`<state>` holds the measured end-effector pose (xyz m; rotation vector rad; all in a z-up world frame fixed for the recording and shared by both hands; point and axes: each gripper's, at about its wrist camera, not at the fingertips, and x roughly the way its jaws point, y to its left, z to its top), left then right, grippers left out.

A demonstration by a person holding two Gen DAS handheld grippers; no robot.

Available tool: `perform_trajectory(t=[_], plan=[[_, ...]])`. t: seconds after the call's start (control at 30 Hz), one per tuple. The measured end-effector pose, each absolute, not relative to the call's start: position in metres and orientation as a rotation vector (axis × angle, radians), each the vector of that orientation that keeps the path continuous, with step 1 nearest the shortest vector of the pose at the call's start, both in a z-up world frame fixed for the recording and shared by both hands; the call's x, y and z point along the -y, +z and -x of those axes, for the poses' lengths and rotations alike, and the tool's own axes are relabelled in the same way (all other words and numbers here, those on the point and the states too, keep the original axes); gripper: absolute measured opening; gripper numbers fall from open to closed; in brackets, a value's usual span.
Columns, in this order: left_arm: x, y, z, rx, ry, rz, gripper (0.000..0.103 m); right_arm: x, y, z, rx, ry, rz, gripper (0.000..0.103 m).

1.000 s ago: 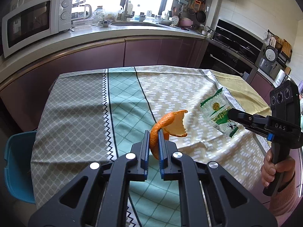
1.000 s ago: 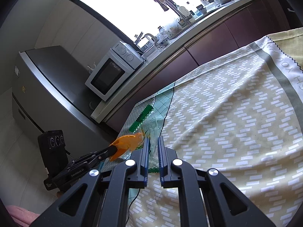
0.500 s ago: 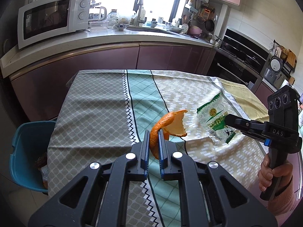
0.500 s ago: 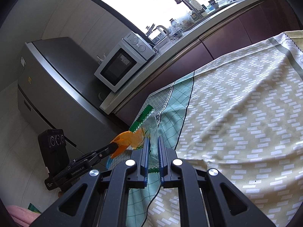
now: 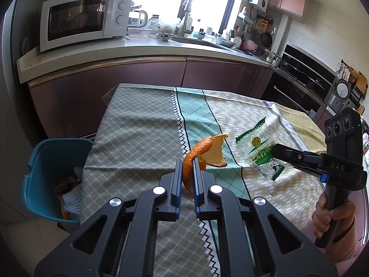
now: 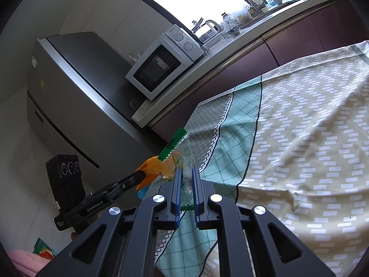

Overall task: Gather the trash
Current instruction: 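Carry the orange peel and green-labelled wrapper over the teal bin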

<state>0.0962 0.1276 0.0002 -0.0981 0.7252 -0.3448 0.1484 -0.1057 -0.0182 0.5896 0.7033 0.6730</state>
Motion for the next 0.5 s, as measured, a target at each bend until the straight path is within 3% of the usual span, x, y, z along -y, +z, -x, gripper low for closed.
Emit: perform_trajectory(t=[0.5], plan=[[-0.17,0.002,-0.087,-0.709,-0.265,0.136,0.009,0.065,-0.018,-0.157,-0.736,0.737,-0.559,0.008]])
